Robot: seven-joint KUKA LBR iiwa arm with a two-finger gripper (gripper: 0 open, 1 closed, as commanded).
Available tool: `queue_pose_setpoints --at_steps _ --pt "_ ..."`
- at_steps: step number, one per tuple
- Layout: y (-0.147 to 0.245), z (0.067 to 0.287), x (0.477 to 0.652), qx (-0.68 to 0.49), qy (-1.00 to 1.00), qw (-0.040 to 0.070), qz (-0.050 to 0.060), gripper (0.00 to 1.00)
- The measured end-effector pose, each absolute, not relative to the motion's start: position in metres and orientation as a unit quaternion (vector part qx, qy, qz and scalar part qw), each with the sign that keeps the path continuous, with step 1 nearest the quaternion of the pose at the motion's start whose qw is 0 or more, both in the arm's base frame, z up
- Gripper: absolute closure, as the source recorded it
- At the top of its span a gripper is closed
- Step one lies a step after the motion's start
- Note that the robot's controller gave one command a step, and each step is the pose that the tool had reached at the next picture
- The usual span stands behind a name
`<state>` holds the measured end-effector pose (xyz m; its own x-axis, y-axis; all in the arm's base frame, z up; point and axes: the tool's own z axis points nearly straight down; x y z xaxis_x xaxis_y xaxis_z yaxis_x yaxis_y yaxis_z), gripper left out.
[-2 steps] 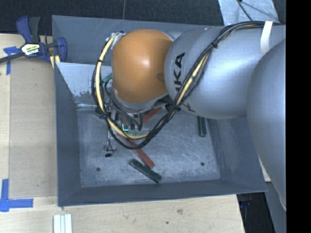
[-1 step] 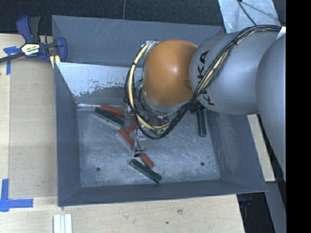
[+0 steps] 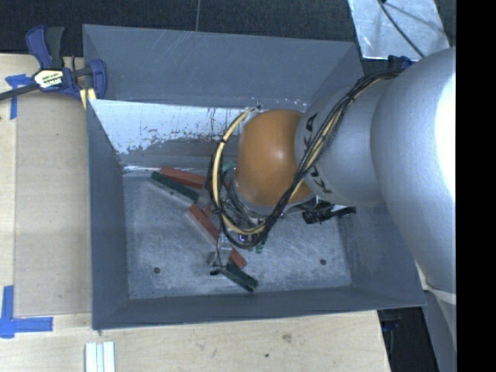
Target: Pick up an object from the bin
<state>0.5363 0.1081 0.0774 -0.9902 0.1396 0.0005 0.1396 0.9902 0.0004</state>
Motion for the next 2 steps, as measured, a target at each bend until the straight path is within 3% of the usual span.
queue_pose_setpoints --at_steps 1,2 --pt "0.109 0.080 0.538 -0.070 -0.998 -0.003 -0.001 1.00" --pt "0.107 0.209 0.545 -0.070 -0.998 -0.002 -0.001 1.00"
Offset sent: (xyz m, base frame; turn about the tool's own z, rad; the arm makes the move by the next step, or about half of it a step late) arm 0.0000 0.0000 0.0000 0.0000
